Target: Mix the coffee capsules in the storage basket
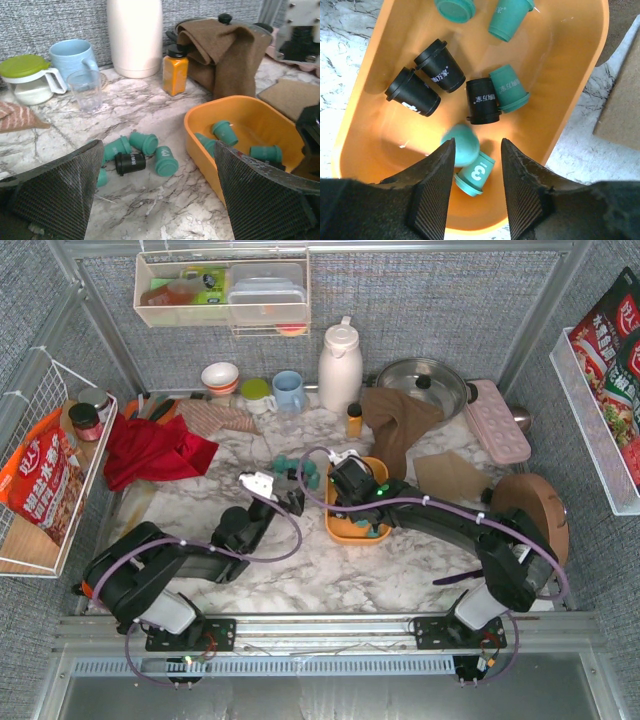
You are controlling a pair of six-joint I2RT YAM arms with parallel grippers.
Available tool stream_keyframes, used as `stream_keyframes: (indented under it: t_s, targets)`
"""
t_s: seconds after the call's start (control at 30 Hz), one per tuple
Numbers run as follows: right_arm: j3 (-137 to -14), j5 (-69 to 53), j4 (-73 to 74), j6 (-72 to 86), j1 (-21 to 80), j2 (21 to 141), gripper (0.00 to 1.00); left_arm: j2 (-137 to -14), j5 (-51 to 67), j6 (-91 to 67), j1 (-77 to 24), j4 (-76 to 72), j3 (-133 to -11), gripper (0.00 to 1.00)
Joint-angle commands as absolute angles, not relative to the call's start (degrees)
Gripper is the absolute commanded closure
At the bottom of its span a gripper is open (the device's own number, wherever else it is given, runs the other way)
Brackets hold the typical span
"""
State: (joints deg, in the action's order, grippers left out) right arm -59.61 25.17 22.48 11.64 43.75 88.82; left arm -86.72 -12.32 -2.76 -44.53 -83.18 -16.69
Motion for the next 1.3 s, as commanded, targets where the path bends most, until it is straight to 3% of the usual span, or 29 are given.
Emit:
stream_keyframes:
  t_s: [0.0,0.27,0.47,0.5,0.53,0.57,0.73,1.27]
  targets:
    - [-60.37,25.05,23.19,11.43,43.46,88.87,0.52,-85.06,-17.33,-4.31,-44.47,-73.62,-19.26,0.01]
    - [-60.72,24.6,23.11,12.17,43.33,85.72,0.41,-84.87,-26.59,-6.77,-44.31,-63.58,-23.33,0.01]
    - [-57.77,30.89,18.81,12.3,43.26,78.42,0.3,-86.22,-29.65,-8.15,-42.85,-56.65,-26.46,0.01]
    - [-57.56,31.93,17.82,11.82,43.18,77.15,0.25,-86.85,-29.5,-8.64,-42.59,-54.98,-27.38,0.01]
    - [-55.93,32.25,16.43,10.44,43.11,76.11,0.08,-87.45,-29.41,-9.1,-42.29,-53.4,-28.28,0.01]
    - [-54.6,32.3,14.52,8.79,42.96,75.09,0.02,-88.24,-29.33,-9.48,-42.01,-51.97,-29.34,0.01]
    - [-49.99,40.61,5.34,9.84,40.29,72.09,0.01,-91.14,-29.4,-11.06,-40.23,-47.13,-33.41,0.01]
    - [-46.4,35.35,2.66,5.56,38.26,65.22,0.02,-101.22,-15.9,-18.52,-30.86,-27.66,-47.13,0.06]
